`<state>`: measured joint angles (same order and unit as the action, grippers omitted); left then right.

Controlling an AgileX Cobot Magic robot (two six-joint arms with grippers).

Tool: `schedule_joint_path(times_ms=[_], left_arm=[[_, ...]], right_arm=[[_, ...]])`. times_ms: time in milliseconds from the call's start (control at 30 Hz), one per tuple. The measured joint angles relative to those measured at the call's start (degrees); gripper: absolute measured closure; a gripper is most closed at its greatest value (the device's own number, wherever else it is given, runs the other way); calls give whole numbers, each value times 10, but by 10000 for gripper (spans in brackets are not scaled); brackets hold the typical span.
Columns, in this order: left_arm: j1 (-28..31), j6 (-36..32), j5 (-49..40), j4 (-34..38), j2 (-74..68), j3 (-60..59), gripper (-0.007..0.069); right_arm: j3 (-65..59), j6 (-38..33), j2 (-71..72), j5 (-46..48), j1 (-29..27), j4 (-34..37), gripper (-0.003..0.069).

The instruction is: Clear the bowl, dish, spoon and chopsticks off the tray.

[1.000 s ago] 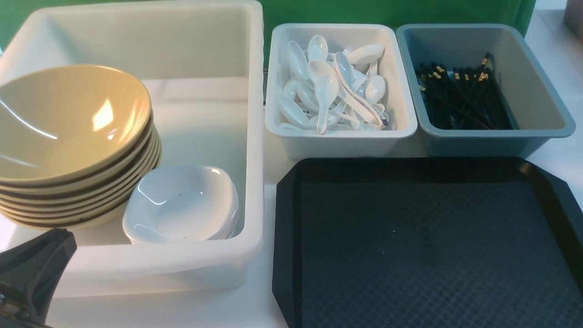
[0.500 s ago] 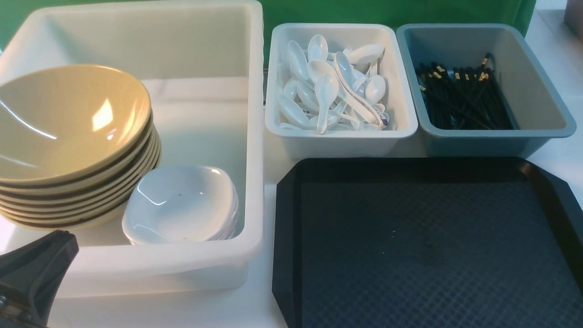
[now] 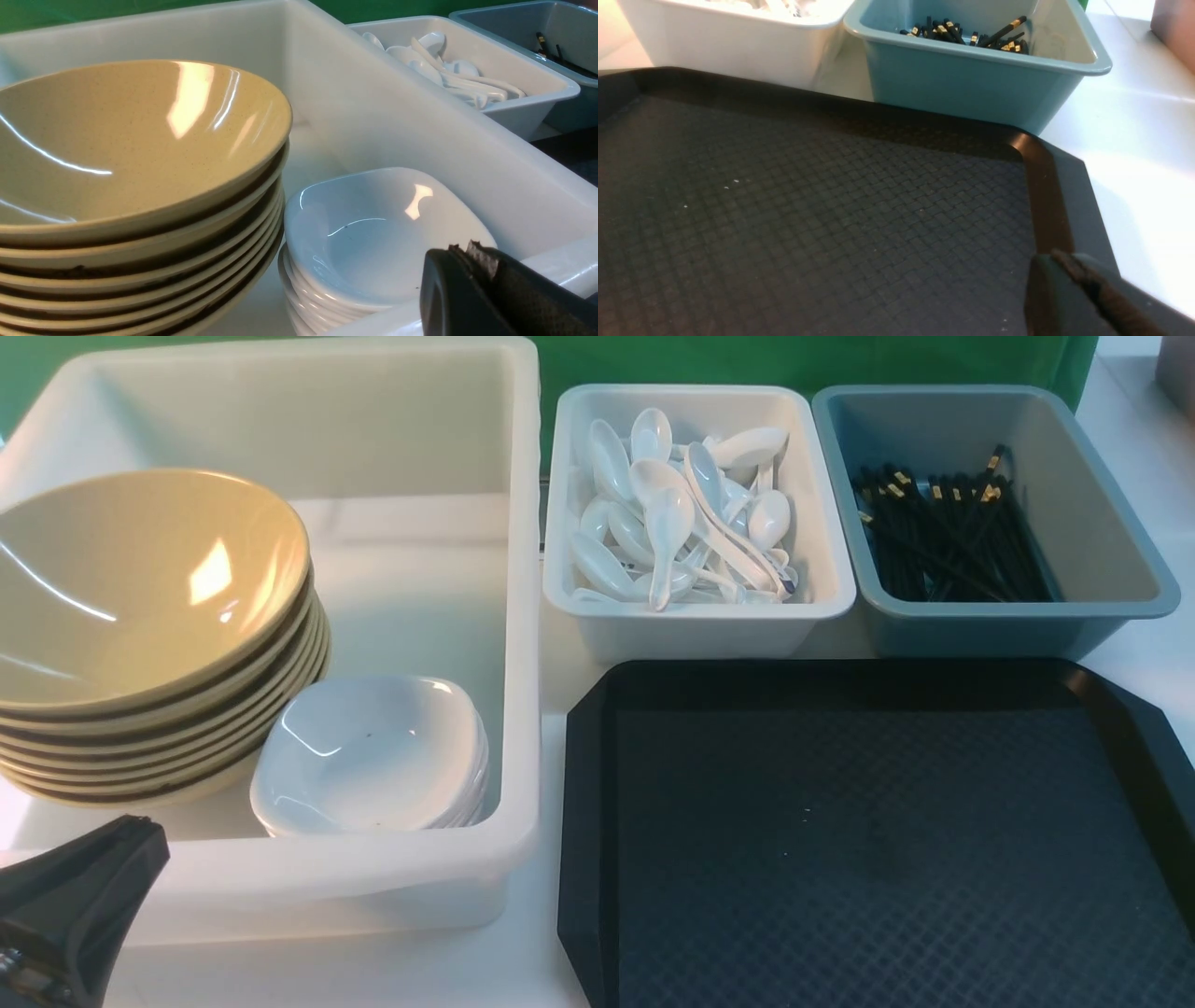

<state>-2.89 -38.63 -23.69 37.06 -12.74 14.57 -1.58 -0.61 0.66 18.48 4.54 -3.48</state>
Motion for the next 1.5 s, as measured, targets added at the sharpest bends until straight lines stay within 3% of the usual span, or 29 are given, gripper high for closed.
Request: schedule_joint_path(times_ms=[200, 333, 433, 500, 567, 700, 1000, 1500], left_arm=[[0, 0, 0, -5, 7, -10, 629], [14, 11, 13, -92, 56, -30, 629], [30, 95, 22, -171, 100, -47, 629], [43, 222, 34, -253, 129, -69, 629], [47, 304, 38, -316, 134, -92, 629], [33, 414, 38, -371, 134, -144, 629], [-5, 424, 47, -371, 135, -158, 629], [-6, 421, 48, -367, 135, -158, 629]], right_arm=[[0, 0, 0, 0, 0, 0, 624], [0, 0, 0, 0, -1, 0, 622], [0, 1, 0, 1, -1, 0, 621], [0, 2, 0, 1, -3, 0, 620], [0, 3, 0, 1, -3, 0, 620], [0, 6, 0, 1, -4, 0, 620], [0, 6, 0, 1, -5, 0, 615], [0, 6, 0, 1, -5, 0, 614]])
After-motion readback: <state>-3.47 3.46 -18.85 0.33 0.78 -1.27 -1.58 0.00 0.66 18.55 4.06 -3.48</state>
